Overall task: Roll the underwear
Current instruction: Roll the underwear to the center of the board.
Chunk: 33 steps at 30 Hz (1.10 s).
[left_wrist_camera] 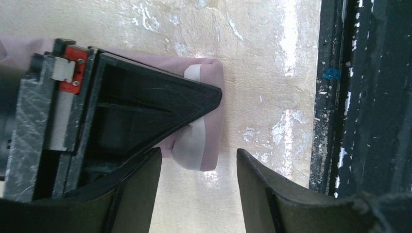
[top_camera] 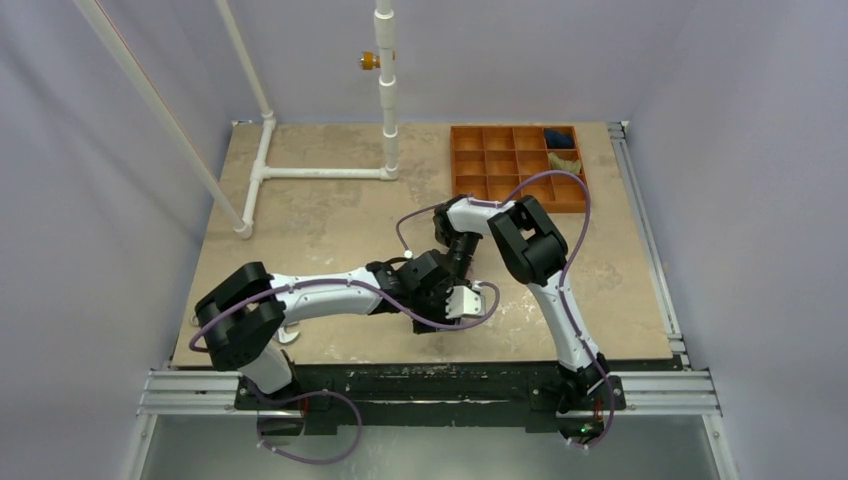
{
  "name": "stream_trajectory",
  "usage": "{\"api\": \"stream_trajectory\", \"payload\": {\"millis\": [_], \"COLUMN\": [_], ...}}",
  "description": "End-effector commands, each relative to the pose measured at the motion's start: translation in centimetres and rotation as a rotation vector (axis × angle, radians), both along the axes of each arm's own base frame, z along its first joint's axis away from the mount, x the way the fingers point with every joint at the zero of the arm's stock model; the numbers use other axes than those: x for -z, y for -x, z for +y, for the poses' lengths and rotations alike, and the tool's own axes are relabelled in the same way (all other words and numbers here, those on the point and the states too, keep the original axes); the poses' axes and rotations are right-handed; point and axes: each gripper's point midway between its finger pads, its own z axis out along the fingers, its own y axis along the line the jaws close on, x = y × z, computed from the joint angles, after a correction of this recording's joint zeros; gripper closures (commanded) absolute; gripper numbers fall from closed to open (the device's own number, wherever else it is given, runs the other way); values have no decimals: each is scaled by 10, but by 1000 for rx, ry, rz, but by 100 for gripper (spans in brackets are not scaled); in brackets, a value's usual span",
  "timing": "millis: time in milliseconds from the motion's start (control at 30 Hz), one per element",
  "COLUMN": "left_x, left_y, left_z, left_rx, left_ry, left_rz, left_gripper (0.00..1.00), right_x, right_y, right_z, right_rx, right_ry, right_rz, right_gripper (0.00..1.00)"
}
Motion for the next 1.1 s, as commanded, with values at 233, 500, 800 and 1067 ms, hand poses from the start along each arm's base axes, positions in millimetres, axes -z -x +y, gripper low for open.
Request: {"api": "stream_trajectory", "payload": {"millis": [233, 500, 800, 1067], "left_x": [13, 31, 49, 58], "left_y": [-11, -10, 2, 13], "left_z": [-28, -27, -17, -3], "left_rx": [22, 7, 39, 72], "left_ry": [38, 9, -58, -112], "left_rz": [-51, -30, 33, 71], "left_gripper": [43, 61, 100, 100], "right_x": [57, 61, 57, 34], "right_y": [-25, -25, -28, -47], "right_z": [1, -1, 1, -2], "right_rx": [-108, -107, -92, -31], "right_ry": [-60, -48, -57, -92], "right_rz": [-194, -192, -206, -263], "right_gripper": [100, 100, 94, 76]}}
